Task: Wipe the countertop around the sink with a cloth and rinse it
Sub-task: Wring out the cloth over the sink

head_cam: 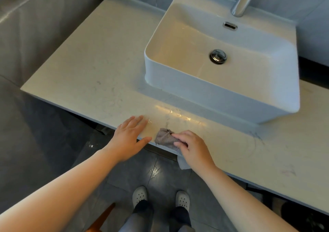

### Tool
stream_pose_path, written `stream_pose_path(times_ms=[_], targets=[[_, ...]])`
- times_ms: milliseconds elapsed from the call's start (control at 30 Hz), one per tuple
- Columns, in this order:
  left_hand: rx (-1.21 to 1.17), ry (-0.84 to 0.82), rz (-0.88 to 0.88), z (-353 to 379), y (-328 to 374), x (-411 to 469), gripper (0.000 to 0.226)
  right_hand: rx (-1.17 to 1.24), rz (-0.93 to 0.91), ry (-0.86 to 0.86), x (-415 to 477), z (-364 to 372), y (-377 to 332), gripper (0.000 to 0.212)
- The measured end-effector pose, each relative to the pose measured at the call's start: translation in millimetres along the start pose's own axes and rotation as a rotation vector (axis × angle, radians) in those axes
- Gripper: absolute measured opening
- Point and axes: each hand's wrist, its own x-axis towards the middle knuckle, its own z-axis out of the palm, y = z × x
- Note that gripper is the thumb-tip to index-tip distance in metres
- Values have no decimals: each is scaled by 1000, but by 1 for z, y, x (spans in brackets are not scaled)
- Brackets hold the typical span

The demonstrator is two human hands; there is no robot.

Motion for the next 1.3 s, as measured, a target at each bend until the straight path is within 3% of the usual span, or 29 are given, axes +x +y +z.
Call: stream_pose_path(times_ms=[100, 333, 467, 567, 900, 1067, 1300], targets=[[-221, -40, 38, -21, 16, -13, 70, 53, 11, -6, -10, -26, -20, 29], [-390, -151, 188, -96, 72, -12, 79, -108, -106, 16, -11, -91, -77, 20], [-336, -199, 314, -136, 105, 0, 41, -176, -214, 96, -2, -125, -101, 18], [-465, -244, 265, -154, 124, 12, 21, -175, -268, 173, 7, -149, -101, 22], [-759, -286, 175, -190, 179, 71, 25, 124, -269, 478, 23, -200, -40, 59], [-767, -433, 151, -207, 215, 104, 25, 164, -429, 640, 66, -242, -33, 51], [-538, -619, 65, -213, 263, 153, 25, 39, -603, 664, 121, -274, -6, 35]])
